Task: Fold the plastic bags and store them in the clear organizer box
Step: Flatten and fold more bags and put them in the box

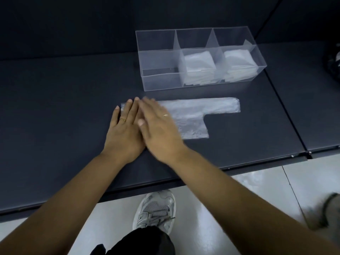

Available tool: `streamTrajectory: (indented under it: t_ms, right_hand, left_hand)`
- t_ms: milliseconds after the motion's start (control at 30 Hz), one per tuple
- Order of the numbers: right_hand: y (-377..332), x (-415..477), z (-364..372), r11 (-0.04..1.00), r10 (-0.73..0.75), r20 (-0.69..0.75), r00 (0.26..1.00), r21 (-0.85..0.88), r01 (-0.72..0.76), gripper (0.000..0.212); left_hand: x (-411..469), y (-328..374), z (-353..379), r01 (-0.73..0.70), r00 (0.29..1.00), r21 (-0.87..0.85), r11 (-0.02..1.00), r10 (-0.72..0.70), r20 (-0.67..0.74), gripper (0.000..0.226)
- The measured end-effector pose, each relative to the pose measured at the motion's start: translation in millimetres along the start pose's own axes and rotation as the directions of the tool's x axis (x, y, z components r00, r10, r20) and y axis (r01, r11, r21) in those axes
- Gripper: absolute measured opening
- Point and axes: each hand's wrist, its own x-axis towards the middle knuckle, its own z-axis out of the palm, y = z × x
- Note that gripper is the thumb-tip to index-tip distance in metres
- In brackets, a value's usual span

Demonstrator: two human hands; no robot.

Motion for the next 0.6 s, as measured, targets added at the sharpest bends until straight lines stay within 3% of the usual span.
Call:
streamTrajectory:
  t_ms: [100,267,400,467,533,600]
  right_hand:
    - [18.1,6.4,18.2,0.969,0.072,0.111,0.991,-0.243,-0.043,0.057]
    - [89.9,-2.1,-23.9,0.859,0.155,0.05,0.987,-0.5,-0.109,0.066]
    - [128.2,-15.0,-65.0,0.797,0.295,-0.039,0.955,-0.542,-0.268,0.064]
    - [129.2,-20.7,-77.8,0.79,0.285,-0.11,0.952,-0.536,-0.298,0.065]
    - [120.9,-32.7,-88.4,0.872,0.202,-0.178,0.963,-0.416,-0.26,0.062]
    - [107.7,-47.3,-96.4,0.963,0.09,-0.151,0.984,-0.24,-0.125,0.046]
  left_hand:
    - [-0.5,-2.9,0.3,-0.004,1.0,-0.019,1.0,0.004,0.007,0.069]
    - [0.1,-9.7,-1.5,0.017,1.0,-0.02,1.0,-0.017,0.004,0.092]
    - [-3.2,-23.4,-6.5,0.071,0.997,-0.004,0.997,-0.071,0.039,0.097]
    - [-4.5,-27.3,-10.9,0.081,0.995,-0.012,0.997,-0.081,0.052,0.098]
    - [-7.5,-25.7,-15.7,0.046,0.999,-0.07,0.996,-0.047,-0.001,0.096]
    - [-13.3,-15.5,-20.2,-0.086,0.994,-0.15,0.985,0.075,-0.081,0.093]
